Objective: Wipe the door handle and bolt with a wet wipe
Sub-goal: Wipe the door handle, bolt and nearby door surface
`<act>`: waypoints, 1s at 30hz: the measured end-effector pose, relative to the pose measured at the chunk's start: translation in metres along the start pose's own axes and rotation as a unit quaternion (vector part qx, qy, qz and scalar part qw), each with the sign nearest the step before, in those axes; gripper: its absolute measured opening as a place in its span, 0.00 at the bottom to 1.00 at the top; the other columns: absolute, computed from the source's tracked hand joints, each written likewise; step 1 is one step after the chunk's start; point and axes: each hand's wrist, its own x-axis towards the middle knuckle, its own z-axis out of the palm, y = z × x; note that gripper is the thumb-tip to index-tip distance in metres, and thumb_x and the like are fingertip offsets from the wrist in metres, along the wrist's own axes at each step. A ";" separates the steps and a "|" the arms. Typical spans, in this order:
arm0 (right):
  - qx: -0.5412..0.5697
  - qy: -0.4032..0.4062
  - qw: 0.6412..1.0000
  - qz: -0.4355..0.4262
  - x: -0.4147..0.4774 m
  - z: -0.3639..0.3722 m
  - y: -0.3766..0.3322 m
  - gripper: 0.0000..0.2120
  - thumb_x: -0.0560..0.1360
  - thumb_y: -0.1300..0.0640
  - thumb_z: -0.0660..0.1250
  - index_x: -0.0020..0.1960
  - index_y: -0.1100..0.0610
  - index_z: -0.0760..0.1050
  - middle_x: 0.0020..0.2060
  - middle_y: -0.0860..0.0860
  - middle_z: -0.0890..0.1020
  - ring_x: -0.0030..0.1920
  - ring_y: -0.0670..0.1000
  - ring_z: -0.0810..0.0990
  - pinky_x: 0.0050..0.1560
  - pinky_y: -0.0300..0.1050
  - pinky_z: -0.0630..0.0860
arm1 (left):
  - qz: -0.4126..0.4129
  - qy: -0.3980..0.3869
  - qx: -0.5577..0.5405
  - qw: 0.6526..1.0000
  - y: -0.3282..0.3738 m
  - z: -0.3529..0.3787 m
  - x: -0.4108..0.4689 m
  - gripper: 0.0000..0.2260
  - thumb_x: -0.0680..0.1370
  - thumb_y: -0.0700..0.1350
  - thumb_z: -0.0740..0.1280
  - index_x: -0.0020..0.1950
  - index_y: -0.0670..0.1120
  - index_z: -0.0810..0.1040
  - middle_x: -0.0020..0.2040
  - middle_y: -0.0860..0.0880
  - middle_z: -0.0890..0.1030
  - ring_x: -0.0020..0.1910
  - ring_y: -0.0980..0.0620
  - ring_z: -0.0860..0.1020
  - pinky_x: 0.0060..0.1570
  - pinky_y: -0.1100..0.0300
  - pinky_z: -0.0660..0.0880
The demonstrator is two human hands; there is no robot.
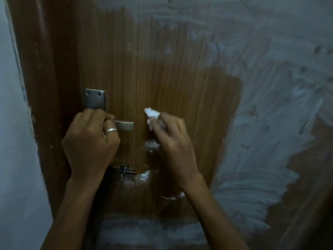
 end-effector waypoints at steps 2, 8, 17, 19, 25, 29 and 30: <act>0.000 0.011 1.000 0.022 -0.027 -0.006 0.015 0.20 0.77 0.63 0.69 0.69 0.60 0.76 0.66 0.56 0.71 0.65 0.55 0.71 0.61 0.40 0.71 | 0.007 0.005 -0.001 1.000 0.000 0.001 -0.001 0.10 0.79 0.40 0.58 0.45 0.40 0.79 0.41 0.43 0.78 0.41 0.49 0.72 0.40 0.60 0.64; -0.048 0.179 0.963 0.198 0.007 -0.030 0.061 0.16 0.80 0.68 0.65 0.66 0.61 0.78 0.58 0.60 0.79 0.56 0.57 0.76 0.56 0.33 0.65 | 0.004 0.042 0.025 0.999 0.007 0.013 0.000 0.09 0.78 0.39 0.59 0.44 0.40 0.79 0.39 0.42 0.78 0.40 0.45 0.73 0.42 0.52 0.68; -0.026 0.068 0.993 0.088 -0.035 -0.013 0.037 0.18 0.80 0.62 0.64 0.69 0.60 0.76 0.64 0.57 0.73 0.62 0.57 0.73 0.59 0.37 0.67 | 0.134 0.019 0.045 0.990 0.046 0.035 -0.008 0.09 0.78 0.41 0.62 0.52 0.41 0.81 0.47 0.42 0.82 0.51 0.42 0.77 0.54 0.45 0.71; -0.033 0.126 0.980 0.148 -0.025 -0.022 0.052 0.16 0.80 0.65 0.65 0.67 0.61 0.78 0.60 0.59 0.77 0.58 0.58 0.76 0.57 0.37 0.68 | 0.152 0.010 0.047 0.987 0.052 0.038 -0.005 0.09 0.79 0.43 0.63 0.54 0.42 0.81 0.49 0.43 0.82 0.52 0.44 0.77 0.56 0.48 0.70; -0.037 0.118 0.981 0.147 0.017 -0.018 0.036 0.17 0.80 0.64 0.65 0.68 0.59 0.77 0.63 0.58 0.77 0.60 0.55 0.73 0.56 0.36 0.67 | 0.168 -0.032 0.075 0.982 0.064 0.050 0.001 0.14 0.82 0.47 0.61 0.64 0.44 0.77 0.55 0.43 0.80 0.53 0.44 0.76 0.52 0.51 0.68; -0.022 0.031 0.997 0.064 -0.030 -0.015 0.033 0.17 0.82 0.59 0.62 0.69 0.59 0.76 0.65 0.57 0.76 0.63 0.55 0.72 0.58 0.38 0.71 | 0.164 -0.049 0.124 0.977 0.063 0.052 0.002 0.18 0.84 0.48 0.58 0.72 0.45 0.72 0.51 0.44 0.79 0.44 0.47 0.75 0.42 0.55 0.65; -0.026 0.046 0.995 0.086 -0.037 -0.019 0.042 0.17 0.81 0.61 0.63 0.69 0.59 0.76 0.64 0.58 0.76 0.62 0.56 0.74 0.59 0.38 0.71 | 0.169 -0.056 0.131 0.975 0.062 0.051 0.002 0.18 0.84 0.48 0.58 0.73 0.46 0.71 0.48 0.45 0.78 0.41 0.48 0.74 0.39 0.57 0.64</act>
